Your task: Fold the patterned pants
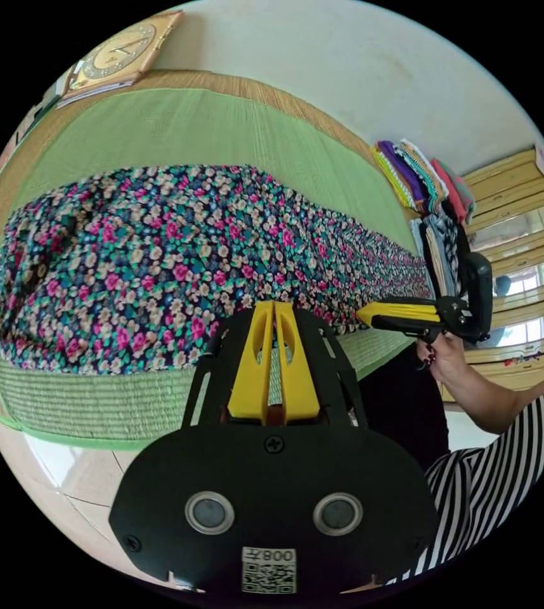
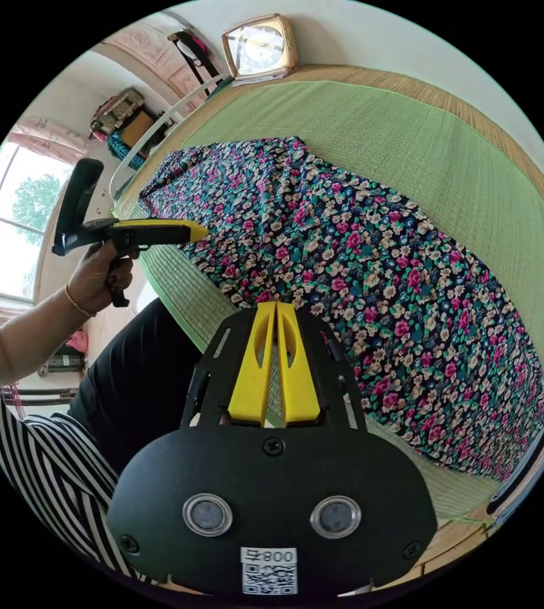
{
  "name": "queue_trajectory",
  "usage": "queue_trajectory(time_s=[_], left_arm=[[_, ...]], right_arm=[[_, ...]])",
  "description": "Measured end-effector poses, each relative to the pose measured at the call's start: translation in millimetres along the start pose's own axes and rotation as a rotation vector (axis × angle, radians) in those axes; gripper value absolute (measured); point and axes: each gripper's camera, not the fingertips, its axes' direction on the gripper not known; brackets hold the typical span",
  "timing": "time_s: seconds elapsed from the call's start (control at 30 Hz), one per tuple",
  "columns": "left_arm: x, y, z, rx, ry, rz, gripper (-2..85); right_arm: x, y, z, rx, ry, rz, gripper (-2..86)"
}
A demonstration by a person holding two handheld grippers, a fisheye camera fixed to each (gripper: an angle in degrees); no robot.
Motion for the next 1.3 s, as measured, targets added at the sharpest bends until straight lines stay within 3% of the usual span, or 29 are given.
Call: queue_trajectory(time_s=[0.1, 0.2, 0.43, 0.6, 0.67, 0.87, 1.07, 1.3], left_arm=[[-6, 5, -7, 0.04, -0.044, -0.073, 0.1], [-16, 9, 8, -0.041, -0.16, -0.13, 0.1], [8, -2, 14, 0.021, -0.089, -0.098, 0.3], [54, -20, 26, 0.072, 0.182, 0.105, 0.9], [87, -36, 49, 0.004, 0.307, 0.216, 1.8], [206, -88, 131, -0.217, 0.444, 0.506, 3.9], [338, -140, 209, -0.338, 0.456, 0.742, 6.3], [447, -181, 278, -0.403, 0.307, 0.906, 8.6]], right_arm=[[-7, 16, -25, 0.035, 0.043, -0.005, 0.1], [-7, 31, -28, -0.018, 0.099, 0.004, 0.2], [-2, 64, -65, -0.015, 0.113, -0.003, 0.2], [38, 111, -122, 0.132, 0.002, 0.17, 0.4], [69, 151, -155, 0.215, 0.001, 0.3, 0.7], [163, 279, -238, 0.409, 0.14, 0.722, 4.0], [227, 372, -288, 0.523, 0.188, 0.987, 8.5], [264, 410, -305, 0.526, 0.196, 1.068, 9.4]])
